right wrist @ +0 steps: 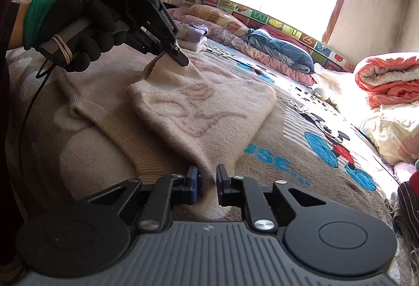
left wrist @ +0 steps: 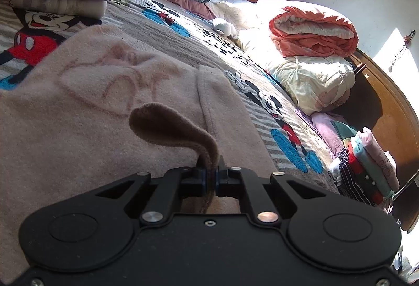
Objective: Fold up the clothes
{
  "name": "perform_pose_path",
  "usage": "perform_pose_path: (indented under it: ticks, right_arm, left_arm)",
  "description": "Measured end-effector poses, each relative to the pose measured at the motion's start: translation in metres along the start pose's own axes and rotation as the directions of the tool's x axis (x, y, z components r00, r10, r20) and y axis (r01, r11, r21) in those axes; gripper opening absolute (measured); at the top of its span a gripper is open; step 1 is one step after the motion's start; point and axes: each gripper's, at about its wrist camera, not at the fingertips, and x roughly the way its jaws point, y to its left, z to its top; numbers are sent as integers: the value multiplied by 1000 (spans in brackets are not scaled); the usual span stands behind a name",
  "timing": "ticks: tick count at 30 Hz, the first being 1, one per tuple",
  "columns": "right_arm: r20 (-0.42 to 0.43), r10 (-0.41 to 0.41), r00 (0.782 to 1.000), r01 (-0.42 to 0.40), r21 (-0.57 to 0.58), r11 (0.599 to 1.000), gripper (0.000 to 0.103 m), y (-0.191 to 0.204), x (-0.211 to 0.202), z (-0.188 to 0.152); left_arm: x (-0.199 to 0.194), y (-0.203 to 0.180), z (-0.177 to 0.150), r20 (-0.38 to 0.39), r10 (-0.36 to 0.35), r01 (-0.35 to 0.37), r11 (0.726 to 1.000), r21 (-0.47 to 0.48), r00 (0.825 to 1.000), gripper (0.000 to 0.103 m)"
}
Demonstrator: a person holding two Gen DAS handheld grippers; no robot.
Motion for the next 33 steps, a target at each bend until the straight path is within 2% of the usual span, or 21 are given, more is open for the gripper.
perform_pose_path:
  ticks: [2, 4, 7, 11, 13, 15, 16, 19, 21, 23, 25, 27, 29, 31, 33]
  right_arm:
    - [-17, 6, 1000, -6, -18, 1000, 16, 3, 0, -2]
    - [-32, 14, 999, -15, -32, 999, 16, 6, 1, -5]
    - [-7, 28, 1000, -28, -25, 999, 16, 6, -4, -2]
    - [27, 46, 999, -46, -17, 999, 16, 5, -12, 1]
    - [74, 51, 996, -49, -40, 998, 23, 11, -14, 6]
    - [100, 59, 993, -53, -68, 996, 30, 16, -9, 10]
    - [106, 63, 992, -54, -81, 995, 32, 19, -6, 11]
    - [122, 85, 989, -77, -71, 995, 36, 22, 1, 17]
    - [129, 103, 986, -96, -63, 993, 40, 22, 4, 17]
    - [105, 144, 984, -140, -49, 989, 48, 22, 11, 16]
    - [24, 203, 979, -203, -26, 979, 56, 24, 22, 11]
    - [10, 201, 980, -200, -28, 979, 56, 26, 22, 12]
    - [-10, 214, 977, -214, -17, 977, 57, 24, 23, 16]
    - [-19, 220, 975, -220, -9, 975, 56, 23, 22, 18]
    - [-2, 222, 975, -222, -6, 975, 56, 24, 20, 21]
  left_arm:
    - [4, 1, -2, -14, 44, -44, 999, 18, 999, 3]
    - [8, 4, -5, -36, 49, -49, 999, 10, 998, 3]
    - [6, 1, -6, -44, 25, -25, 1000, 18, 999, 3]
    - [5, 2, -7, -40, 46, -45, 999, 25, 998, 3]
    - [5, 3, -7, -37, 46, -45, 999, 25, 998, 3]
    - [4, 5, -6, -29, 43, -43, 999, 1, 999, 5]
    - [2, 7, -5, -20, 47, -47, 999, -15, 999, 11]
    - [-3, 24, 0, 13, 41, -39, 990, -136, 999, 25]
    - [-3, 33, 2, 27, 35, -29, 980, -198, 999, 27]
    - [0, 38, 4, 28, 67, -59, 973, -224, 997, 27]
    - [3, 42, 6, 27, 109, -99, 966, -239, 994, 23]
    - [4, 49, 9, 28, 123, -111, 958, -266, 992, 21]
    - [2, 48, 13, 52, 178, -161, 958, -236, 983, 19]
    - [1, 46, 17, 66, 204, -186, 960, -208, 977, 19]
    - [-2, 45, 21, 87, 254, -235, 954, -185, 963, 19]
